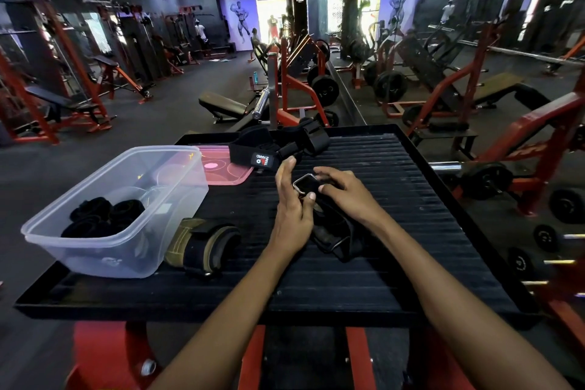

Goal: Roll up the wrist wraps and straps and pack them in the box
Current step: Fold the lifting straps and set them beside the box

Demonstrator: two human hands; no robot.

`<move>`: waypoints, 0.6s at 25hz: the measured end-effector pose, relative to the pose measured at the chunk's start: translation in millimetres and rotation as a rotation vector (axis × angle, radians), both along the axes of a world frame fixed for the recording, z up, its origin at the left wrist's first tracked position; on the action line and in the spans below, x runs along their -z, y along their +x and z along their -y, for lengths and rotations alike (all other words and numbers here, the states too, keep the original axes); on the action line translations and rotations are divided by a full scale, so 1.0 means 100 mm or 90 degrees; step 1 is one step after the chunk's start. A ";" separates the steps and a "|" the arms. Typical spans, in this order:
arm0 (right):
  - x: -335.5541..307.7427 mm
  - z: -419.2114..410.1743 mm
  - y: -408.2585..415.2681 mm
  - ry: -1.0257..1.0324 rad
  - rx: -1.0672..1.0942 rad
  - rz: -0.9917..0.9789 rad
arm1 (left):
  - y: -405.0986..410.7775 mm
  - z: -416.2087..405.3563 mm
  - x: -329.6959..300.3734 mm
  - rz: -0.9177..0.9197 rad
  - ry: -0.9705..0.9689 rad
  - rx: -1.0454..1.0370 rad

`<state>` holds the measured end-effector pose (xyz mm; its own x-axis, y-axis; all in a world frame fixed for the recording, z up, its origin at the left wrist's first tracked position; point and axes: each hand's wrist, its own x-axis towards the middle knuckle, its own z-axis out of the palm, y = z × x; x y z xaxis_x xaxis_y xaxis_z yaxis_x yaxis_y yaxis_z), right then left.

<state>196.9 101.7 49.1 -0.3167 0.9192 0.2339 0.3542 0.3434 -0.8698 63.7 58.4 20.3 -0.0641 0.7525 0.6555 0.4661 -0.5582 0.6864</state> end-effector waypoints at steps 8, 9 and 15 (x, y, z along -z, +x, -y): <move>-0.10 0.02 0.08 -0.035 0.020 -0.219 | 0.06 0.01 0.00 0.026 0.008 0.056; -0.10 0.03 0.09 -0.030 0.027 -0.235 | 0.07 0.01 0.00 0.057 -0.025 0.062; -0.14 0.02 0.08 -0.110 0.044 -0.325 | 0.04 -0.05 0.08 0.090 -0.133 0.059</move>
<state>205.0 99.3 63.1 -0.1398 0.9724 0.1865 -0.1118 0.1717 -0.9788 67.6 63.2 12.1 -0.0682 0.8773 0.4751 0.3112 -0.4337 0.8456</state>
